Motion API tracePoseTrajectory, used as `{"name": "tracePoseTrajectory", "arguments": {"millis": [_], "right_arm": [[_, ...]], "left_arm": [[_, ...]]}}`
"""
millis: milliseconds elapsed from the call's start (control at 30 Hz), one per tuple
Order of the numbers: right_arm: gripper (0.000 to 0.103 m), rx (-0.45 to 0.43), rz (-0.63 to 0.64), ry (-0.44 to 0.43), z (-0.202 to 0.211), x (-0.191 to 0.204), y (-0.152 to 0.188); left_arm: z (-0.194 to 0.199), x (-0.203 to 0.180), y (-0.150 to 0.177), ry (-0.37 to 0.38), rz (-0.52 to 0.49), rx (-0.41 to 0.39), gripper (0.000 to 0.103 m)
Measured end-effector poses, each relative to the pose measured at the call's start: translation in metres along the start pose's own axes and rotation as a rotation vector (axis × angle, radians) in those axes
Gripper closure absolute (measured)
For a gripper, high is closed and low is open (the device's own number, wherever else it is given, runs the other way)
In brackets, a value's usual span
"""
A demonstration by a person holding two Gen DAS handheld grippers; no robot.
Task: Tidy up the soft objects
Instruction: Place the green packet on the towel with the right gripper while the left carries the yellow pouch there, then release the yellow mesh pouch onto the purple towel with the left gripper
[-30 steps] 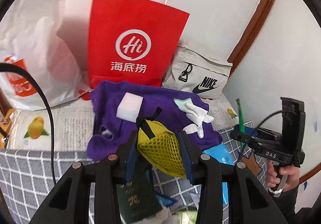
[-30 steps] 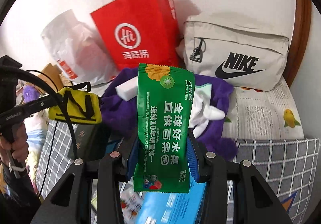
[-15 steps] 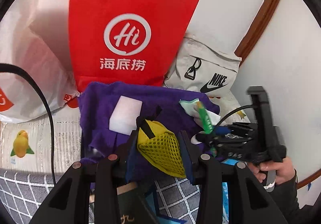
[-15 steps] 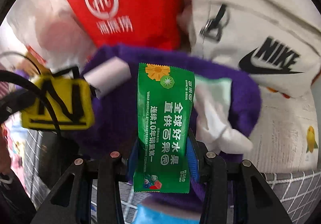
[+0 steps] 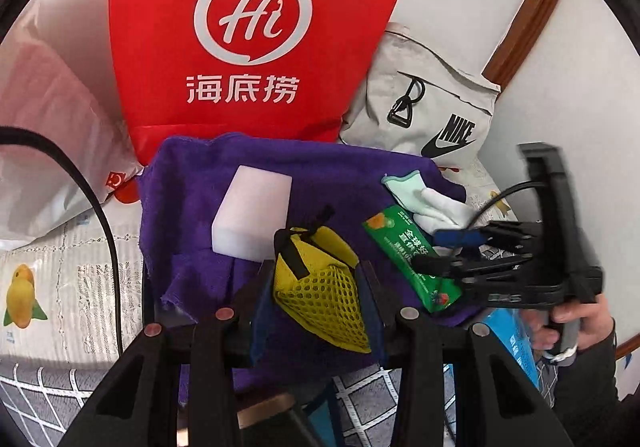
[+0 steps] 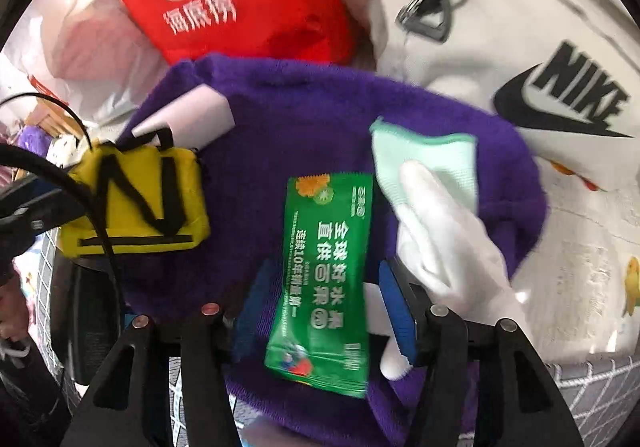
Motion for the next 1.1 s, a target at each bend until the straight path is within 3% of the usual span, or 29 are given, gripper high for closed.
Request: {"name": "tracePoseTrajectory", "arguments": {"millis": [67,167,400,467,667,1100], "right_arm": [[0.031,-0.034,0.015,-0.010,0.014,0.002,0.002],[0.031,-0.081,0.000,0.002,0.033,0.001,0.004],[0.031,-0.144,0.001,-0.055,0.071,0.012,0.035],[0.031,-0.149,0.014,-0.050,0.076,0.014,0.039],[0.031,-0.181,0.029,-0.036,0.097,0.017,0.056],[0.031,-0.214,0.076,-0.079,0.133,0.059,0.120]], "left_arm": [[-0.002,0.003,0.000,0.006,-0.003,0.003,0.065],[-0.004,0.010,0.000,0.004,-0.005,0.013,0.063],[-0.010,0.017,0.008,-0.033,-0.039,0.035,0.062],[-0.014,0.019,0.007,-0.062,-0.042,0.052,0.043],[-0.013,0.022,0.002,-0.110,-0.029,0.050,0.027],[0.059,0.012,0.020,-0.112,0.035,-0.012,0.027]]}}
Point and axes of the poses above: each gripper's, at about its wrist camera, not at the fingertips, and z roughly against the way its jaws point, x to its left, y to its underside, the point moved 5 cm from there along -z, roughly the way its jaws point, and after that the axes turned 1 degree about -z, right-handed, at the moved point
